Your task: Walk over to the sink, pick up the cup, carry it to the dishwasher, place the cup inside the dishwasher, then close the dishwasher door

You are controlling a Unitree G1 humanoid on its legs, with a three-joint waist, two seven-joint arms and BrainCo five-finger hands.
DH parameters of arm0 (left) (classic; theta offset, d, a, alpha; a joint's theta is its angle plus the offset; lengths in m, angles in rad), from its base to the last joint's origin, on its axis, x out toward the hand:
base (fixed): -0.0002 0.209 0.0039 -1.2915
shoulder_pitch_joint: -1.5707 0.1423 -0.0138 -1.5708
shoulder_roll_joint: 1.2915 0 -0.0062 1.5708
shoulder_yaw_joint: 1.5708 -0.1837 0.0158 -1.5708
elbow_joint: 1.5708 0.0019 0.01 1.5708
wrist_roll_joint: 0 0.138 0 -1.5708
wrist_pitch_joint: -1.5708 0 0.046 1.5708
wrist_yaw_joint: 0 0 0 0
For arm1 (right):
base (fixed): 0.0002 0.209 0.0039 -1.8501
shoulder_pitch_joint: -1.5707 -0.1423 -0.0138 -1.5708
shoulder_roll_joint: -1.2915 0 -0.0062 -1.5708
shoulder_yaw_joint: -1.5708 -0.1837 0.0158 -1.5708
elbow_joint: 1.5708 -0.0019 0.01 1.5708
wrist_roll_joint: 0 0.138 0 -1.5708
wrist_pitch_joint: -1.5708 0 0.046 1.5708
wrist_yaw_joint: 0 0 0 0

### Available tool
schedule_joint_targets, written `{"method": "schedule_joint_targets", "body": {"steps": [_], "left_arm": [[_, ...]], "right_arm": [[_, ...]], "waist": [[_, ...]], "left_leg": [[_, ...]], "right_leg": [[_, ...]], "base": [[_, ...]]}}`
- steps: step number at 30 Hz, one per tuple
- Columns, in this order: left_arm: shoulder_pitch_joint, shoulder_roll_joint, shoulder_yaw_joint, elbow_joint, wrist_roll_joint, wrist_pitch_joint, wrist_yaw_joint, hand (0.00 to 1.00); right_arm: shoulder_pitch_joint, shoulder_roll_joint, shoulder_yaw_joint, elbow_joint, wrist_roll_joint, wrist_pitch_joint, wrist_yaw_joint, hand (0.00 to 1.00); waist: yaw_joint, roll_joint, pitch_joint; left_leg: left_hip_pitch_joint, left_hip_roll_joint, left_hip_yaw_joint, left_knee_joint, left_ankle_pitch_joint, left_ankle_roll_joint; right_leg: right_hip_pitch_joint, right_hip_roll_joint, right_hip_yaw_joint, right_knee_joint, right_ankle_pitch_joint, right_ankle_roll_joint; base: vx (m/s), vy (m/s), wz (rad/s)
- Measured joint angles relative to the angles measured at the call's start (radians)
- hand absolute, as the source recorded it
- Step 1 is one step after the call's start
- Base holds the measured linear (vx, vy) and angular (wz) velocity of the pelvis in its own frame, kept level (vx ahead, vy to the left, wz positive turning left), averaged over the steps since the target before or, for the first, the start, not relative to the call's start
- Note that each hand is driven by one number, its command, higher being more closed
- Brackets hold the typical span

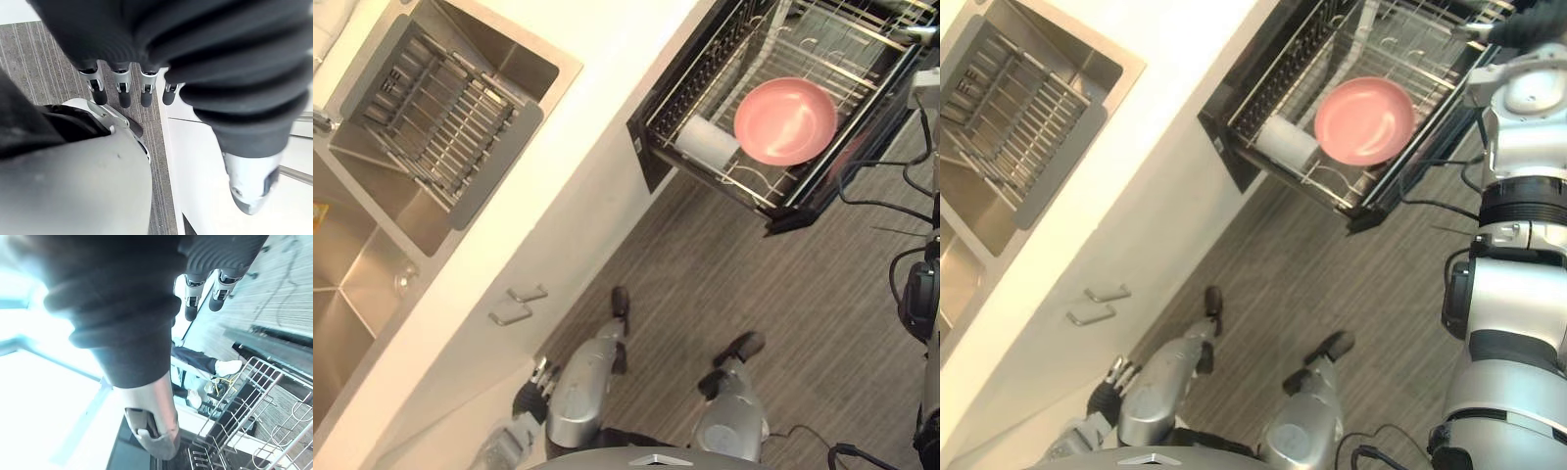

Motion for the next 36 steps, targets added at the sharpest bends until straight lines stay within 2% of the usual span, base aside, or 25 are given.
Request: {"method": "schedule_joint_targets", "body": {"steps": [1,2,4,7,10,13,18,21,26,27,31,36], "left_arm": [[0.012,-0.001,0.015,0.012,0.014,-0.012,0.0,0.0],[0.023,-0.002,0.029,0.034,0.03,-0.022,0.0,0.0],[0.028,-0.002,0.031,0.072,0.049,-0.036,0.002,0.0],[0.035,-0.002,0.03,0.115,0.071,-0.052,0.001,0.0],[0.036,-0.002,0.027,0.136,0.085,-0.076,0.001,0.0],[0.036,-0.002,0.011,0.15,0.102,-0.09,0.001,0.0],[0.035,0.015,-0.044,0.154,0.107,-0.118,0.006,0.0],[0.03,0.026,-0.077,0.158,0.097,-0.118,0.015,0.0],[-0.001,0.015,-0.134,0.167,0.073,-0.106,0.018,0.0],[-0.001,0.01,-0.137,0.167,0.066,-0.105,0.018,0.0],[-0.008,-0.018,-0.18,0.167,0.036,-0.097,0.003,0.0],[-0.02,-0.018,-0.21,0.167,0.007,-0.087,-0.004,0.0]], "right_arm": [[0.066,0.006,-0.055,0.002,0.061,0.013,-0.003,1.0],[0.118,0.028,-0.105,0.01,0.111,0.021,-0.005,1.0],[0.206,0.052,-0.175,0.015,0.197,0.038,-0.005,1.0],[0.303,0.106,-0.235,0.065,0.307,0.054,0.008,1.0],[0.365,0.14,-0.241,0.14,0.398,0.065,0.025,1.0],[0.378,0.167,-0.24,0.167,0.45,0.065,0.061,1.0],[0.364,0.167,-0.236,0.178,0.533,0.064,0.095,1.0],[0.318,0.167,-0.215,0.213,0.577,0.063,0.114,1.0],[0.232,0.166,-0.154,0.214,0.596,0.063,0.132,1.0],[0.22,0.166,-0.144,0.214,0.594,0.064,0.132,1.0],[0.133,0.161,-0.086,0.236,0.545,0.063,0.12,1.0],[0.065,0.108,-0.037,0.248,0.467,0.062,0.105,1.0]], "waist": [[-0.006,-0.015,-0.007],[-0.019,-0.033,-0.019],[-0.038,-0.049,-0.028],[-0.064,-0.063,-0.05],[-0.078,-0.063,-0.055],[-0.076,-0.061,-0.056],[-0.069,-0.05,-0.06],[-0.063,-0.032,-0.065],[-0.036,0.041,-0.066],[-0.035,0.049,-0.066],[-0.002,0.101,-0.063],[0.023,0.116,-0.067]], "left_leg": [[0.025,0.0,0.0,-0.02,0.007,-0.003],[0.042,0.001,0.001,-0.046,0.02,-0.005],[0.067,0.002,0.001,-0.068,0.03,-0.008],[0.086,0.005,0.006,-0.069,0.029,-0.008],[0.085,0.014,0.009,-0.075,0.034,-0.014],[0.07,0.018,0.024,-0.075,0.032,-0.022],[0.0,0.013,0.032,-0.076,0.048,-0.022],[-0.029,0.003,0.035,-0.075,0.058,-0.011],[-0.085,-0.016,0.03,-0.07,0.073,0.001],[-0.092,-0.019,0.029,-0.07,0.075,0.002],[-0.129,-0.035,0.013,-0.069,0.085,0.001],[-0.18,-0.045,-0.006,-0.07,0.093,0.004]], "right_leg": [[0.013,-0.001,-0.002,0.009,-0.012,0.002],[0.014,-0.002,-0.001,0.022,-0.02,0.003],[0.028,-0.002,-0.002,0.031,-0.029,0.004],[0.041,-0.004,0.001,0.039,-0.037,0.006],[0.033,-0.003,0.004,0.057,-0.049,0.001],[-0.001,-0.004,0.022,0.069,-0.057,-0.009],[-0.075,-0.015,0.026,0.069,-0.034,-0.02],[-0.106,-0.023,0.03,0.071,-0.025,-0.021],[-0.165,-0.047,0.031,0.09,-0.01,-0.011],[-0.172,-0.052,0.031,0.094,-0.01,-0.011],[-0.211,-0.074,0.028,0.116,-0.01,-0.01],[-0.27,-0.095,0.026,0.158,-0.024,-0.026]], "base": [[0.0,0.0,0.0],[0.0,0.0,0.0],[0.01,-0.04,-0.01],[-0.02,-0.027,-0.05],[-0.07,-0.034,-0.04],[-0.11,-0.024,-0.11],[-0.06,-0.008,-0.01],[-0.02,-0.012,0.03],[0.0,-0.024,0.08],[0.01,-0.029,0.11],[0.0,-0.03,0.1],[-0.02,-0.021,0.1]]}}
